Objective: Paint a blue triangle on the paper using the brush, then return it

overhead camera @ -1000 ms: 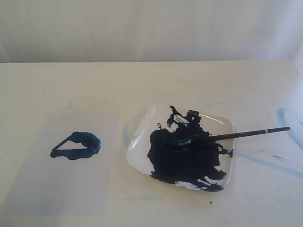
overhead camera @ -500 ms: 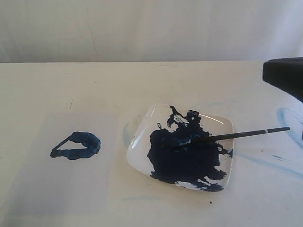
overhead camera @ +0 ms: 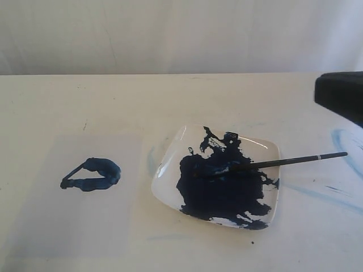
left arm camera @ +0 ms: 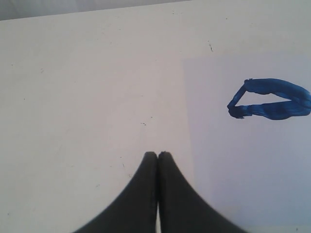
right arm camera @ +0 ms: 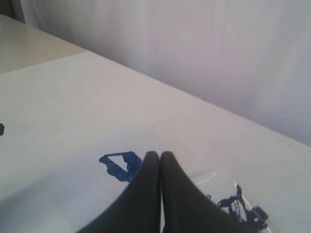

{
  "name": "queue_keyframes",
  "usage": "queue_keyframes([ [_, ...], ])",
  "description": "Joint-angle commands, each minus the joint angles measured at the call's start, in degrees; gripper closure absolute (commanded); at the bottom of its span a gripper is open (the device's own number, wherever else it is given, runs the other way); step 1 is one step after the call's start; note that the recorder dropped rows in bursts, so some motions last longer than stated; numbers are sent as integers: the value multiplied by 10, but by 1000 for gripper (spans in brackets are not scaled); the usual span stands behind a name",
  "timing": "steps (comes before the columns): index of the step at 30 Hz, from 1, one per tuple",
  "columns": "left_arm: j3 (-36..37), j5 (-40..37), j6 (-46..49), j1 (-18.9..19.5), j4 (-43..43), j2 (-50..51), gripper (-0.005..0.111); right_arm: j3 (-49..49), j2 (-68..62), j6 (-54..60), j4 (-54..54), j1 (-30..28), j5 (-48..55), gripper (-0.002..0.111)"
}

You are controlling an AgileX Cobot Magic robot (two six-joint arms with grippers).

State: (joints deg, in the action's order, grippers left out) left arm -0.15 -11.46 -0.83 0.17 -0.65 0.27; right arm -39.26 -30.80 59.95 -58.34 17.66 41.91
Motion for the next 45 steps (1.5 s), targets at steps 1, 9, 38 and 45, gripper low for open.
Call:
queue_keyframes([
  [1, 1, 3, -5, -3, 1, -3, 107, 0, 92, -3, -1, 1, 0, 108],
  [9, 1, 3, -5, -3, 1, -3, 107, 0, 292, -3, -1, 16, -63, 108],
  [38, 1, 3, -5, -3, 1, -3, 107, 154, 301, -694, 600, 17, -115, 108],
  [45, 1, 3, -5, -3, 1, -3, 107, 294, 308, -690, 654, 17, -146, 108],
])
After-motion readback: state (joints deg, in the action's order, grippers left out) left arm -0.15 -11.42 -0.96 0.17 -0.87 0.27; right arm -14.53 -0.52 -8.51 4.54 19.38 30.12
